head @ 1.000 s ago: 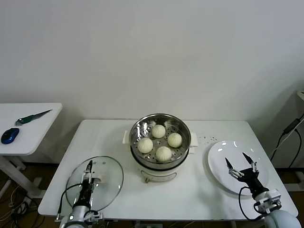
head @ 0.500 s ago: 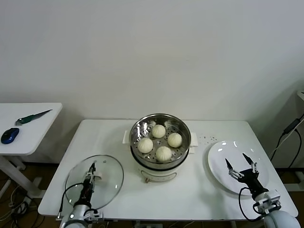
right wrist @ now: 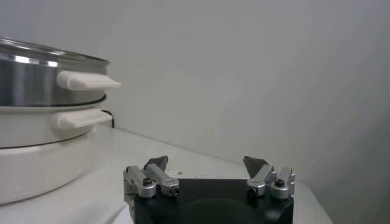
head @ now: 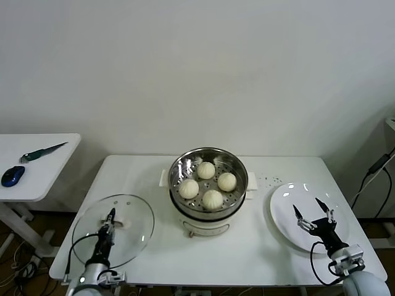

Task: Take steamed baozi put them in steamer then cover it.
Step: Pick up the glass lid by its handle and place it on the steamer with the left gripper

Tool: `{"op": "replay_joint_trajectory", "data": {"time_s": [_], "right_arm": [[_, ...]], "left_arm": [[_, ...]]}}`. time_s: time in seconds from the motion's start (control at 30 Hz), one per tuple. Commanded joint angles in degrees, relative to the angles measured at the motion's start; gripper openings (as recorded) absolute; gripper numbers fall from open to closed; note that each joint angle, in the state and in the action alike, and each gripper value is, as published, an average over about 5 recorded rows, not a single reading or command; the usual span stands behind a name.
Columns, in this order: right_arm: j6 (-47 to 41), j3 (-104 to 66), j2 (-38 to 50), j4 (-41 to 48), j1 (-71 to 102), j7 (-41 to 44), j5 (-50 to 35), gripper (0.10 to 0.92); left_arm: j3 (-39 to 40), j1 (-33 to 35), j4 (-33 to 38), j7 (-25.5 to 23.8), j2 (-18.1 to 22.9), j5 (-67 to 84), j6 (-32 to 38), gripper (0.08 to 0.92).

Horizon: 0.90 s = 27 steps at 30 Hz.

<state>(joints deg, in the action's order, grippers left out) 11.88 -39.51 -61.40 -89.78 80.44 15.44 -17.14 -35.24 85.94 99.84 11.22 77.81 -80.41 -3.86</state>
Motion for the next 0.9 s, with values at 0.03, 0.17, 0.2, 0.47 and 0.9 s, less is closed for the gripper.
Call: {"op": "replay_joint_trajectory", "data": {"time_s": [0.03, 0.17, 0.2, 0.47, 0.9], "right_arm": [[-0.12, 0.41, 0.19, 0.72, -1.23, -0.05, 0.43, 0.823], [-0.29, 0.96, 0.47, 1.32, -2.58, -0.19, 0.85, 0.823], [-0.33, 1.12, 0.55, 1.42, -2.90, -0.23, 0.94, 0.823], [-0.42, 3.05, 1.14, 3.21, -5.93, -0.59, 2.17, 0.823], [-1.05, 6.51, 2.71, 5.86, -10.27, -1.29, 2.20, 0.823]], "left_arm": [[-0.19, 7.47, 17.52, -0.37, -4.81, 5.44, -9.13, 0.147], [2.70, 8.09, 23.65, -1.29, -8.95, 5.16, -19.54, 0.147], [3.61, 8.01, 24.77, -1.86, -10.07, 5.23, -21.61, 0.147], [15.07, 0.32, 27.17, -6.61, -23.44, 10.10, -32.27, 0.147], [38.93, -28.11, 24.91, -21.79, -24.96, 9.78, -41.14, 0.147]]}}
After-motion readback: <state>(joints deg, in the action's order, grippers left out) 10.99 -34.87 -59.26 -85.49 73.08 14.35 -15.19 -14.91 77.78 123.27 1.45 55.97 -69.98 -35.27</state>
